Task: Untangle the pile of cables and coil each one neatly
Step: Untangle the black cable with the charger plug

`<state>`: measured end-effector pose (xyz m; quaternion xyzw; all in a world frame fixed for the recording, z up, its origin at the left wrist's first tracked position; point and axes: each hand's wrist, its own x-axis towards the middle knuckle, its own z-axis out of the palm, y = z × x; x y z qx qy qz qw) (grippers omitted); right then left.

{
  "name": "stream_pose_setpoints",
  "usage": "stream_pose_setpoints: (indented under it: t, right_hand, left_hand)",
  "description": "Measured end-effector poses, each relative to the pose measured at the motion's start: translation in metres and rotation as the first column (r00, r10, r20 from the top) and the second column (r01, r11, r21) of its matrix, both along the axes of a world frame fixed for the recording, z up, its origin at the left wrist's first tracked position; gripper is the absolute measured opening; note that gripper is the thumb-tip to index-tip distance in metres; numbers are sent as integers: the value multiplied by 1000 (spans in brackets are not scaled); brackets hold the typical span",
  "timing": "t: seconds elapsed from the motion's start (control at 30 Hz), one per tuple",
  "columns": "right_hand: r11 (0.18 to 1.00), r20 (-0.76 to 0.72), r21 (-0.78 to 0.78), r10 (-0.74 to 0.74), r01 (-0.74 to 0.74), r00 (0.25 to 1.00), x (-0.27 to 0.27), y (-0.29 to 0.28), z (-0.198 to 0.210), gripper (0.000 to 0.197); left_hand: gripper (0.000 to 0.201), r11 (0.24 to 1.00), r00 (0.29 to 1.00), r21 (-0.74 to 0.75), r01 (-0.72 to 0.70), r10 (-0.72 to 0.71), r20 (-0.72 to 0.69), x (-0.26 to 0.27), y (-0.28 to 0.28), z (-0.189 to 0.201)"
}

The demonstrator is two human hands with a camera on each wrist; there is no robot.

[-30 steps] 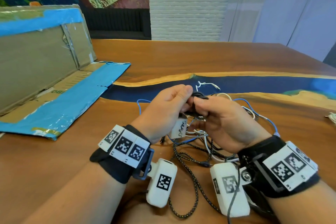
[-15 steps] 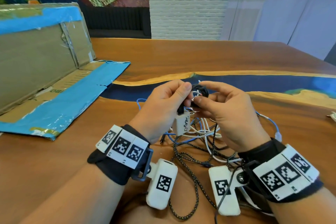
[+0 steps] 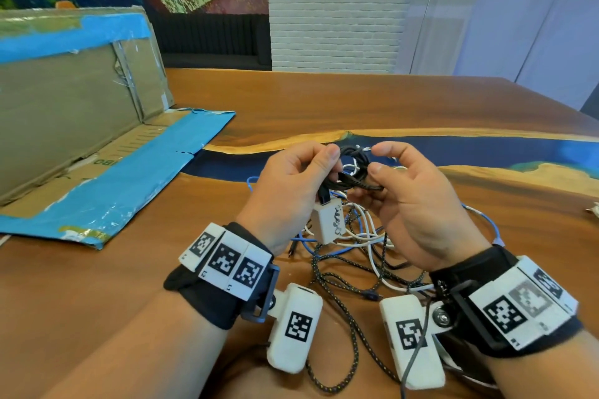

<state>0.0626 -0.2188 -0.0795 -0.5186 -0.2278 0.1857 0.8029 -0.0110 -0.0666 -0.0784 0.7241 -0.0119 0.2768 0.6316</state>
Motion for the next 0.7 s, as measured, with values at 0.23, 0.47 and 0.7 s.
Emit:
stream_pose_setpoints:
  t: [0.23, 0.47, 0.7]
  right_hand:
    - [998, 5, 60, 21, -21, 1000, 1, -1, 2, 25]
    - [969, 265, -233, -13, 77, 964, 1, -3, -2, 12]
    - [929, 462, -290, -75, 231, 883, 6, -9, -1, 4]
  left_hand:
    - [33, 996, 996, -6, -90, 90, -7, 1, 10, 2]
    - [34, 982, 996, -174, -76, 67, -58, 0, 7, 4]
    - [32, 924, 987, -360, 128, -155, -46, -6, 2, 11]
